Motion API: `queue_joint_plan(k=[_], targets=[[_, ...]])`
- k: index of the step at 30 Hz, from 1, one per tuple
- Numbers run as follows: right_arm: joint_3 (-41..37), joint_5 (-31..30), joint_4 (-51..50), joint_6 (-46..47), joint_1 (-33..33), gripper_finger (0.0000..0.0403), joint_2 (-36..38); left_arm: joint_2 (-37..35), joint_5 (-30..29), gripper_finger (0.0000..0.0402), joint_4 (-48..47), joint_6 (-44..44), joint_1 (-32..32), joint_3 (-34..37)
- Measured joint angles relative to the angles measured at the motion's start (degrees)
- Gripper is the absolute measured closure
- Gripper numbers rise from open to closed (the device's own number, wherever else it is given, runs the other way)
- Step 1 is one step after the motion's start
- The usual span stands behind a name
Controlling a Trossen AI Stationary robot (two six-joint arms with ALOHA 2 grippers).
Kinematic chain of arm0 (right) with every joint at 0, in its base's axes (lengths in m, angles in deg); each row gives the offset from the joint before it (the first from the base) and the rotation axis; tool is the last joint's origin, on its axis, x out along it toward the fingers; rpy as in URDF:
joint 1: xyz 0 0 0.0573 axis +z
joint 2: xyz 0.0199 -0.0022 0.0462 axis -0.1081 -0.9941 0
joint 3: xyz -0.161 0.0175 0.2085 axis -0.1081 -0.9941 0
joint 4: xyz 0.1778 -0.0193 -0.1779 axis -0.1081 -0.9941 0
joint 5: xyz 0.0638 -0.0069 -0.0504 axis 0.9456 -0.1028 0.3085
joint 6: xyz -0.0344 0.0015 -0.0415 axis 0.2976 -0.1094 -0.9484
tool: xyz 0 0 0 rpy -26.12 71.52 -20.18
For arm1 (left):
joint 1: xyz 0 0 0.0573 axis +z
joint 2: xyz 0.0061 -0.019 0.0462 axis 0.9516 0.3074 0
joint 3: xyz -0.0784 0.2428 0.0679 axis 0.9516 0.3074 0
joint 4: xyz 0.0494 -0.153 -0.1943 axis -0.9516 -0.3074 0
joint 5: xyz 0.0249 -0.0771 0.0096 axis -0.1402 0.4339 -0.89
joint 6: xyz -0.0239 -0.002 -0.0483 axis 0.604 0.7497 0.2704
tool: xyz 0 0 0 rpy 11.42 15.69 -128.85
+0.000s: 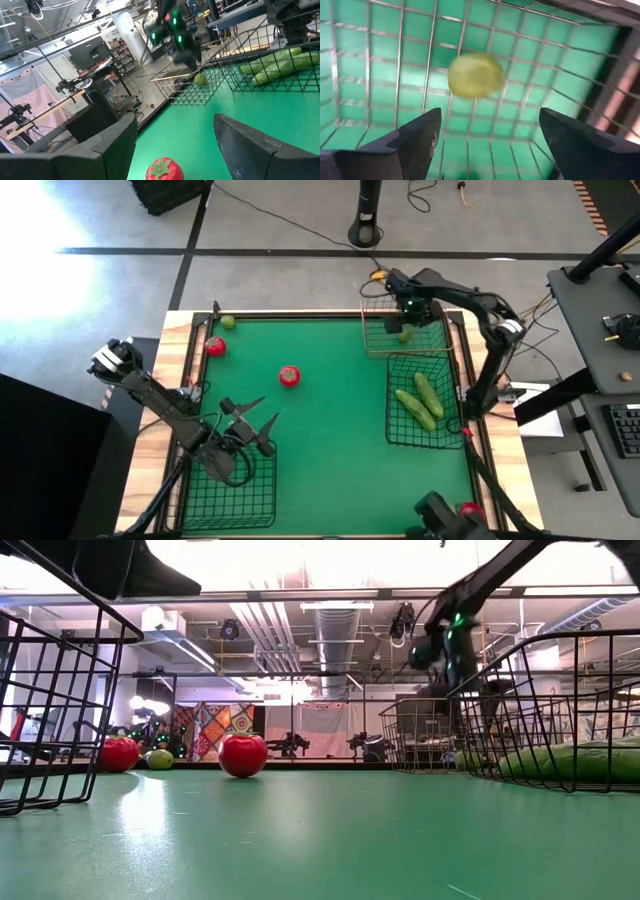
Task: Sort produce into baskets
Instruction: Put the bottom lime into the gold wire basket
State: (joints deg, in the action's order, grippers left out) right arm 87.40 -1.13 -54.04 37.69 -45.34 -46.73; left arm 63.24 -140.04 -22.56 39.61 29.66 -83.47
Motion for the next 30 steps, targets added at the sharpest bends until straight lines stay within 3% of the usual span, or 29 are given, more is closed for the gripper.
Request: queue_joint_plan(k=[5,9,13,17,23,26,30], targets=[[1.30,0.78,-8.05,0.87,4.04,0.0099,9.46,-0.24,1.29,0.0157,-0.92,1.42,0.26,0.51],[1.30,8.12,-12.74,5.68,12.30,0.0118,19.32,-0.42,8.47,0.0157,-0.91,1.24,0.79,0.58],[1.30,15.13,-12.93,18.37,27.28,0.0132,29.47,-0.42,7.39,0.0157,-0.88,1.17,2.32,0.64],[1.21,12.41,-11.28,38.04,49.07,0.0141,35.55,-0.42,7.45,0.0157,-0.86,2.35,4.11,0.64],[1.16,1.48,-2.60,60.16,82.76,0.0144,34.23,-0.42,7.48,0.0157,-0.81,4.38,5.01,0.64],[1.14,-2.21,-1.65,69.56,92.44,0.0145,30.64,-0.42,7.48,0.0157,-0.83,4.38,5.01,0.64],[1.13,-1.91,-2.69,81.66,99.12,0.0141,24.30,-0.42,7.48,0.0157,-0.86,4.20,5.05,0.64]])
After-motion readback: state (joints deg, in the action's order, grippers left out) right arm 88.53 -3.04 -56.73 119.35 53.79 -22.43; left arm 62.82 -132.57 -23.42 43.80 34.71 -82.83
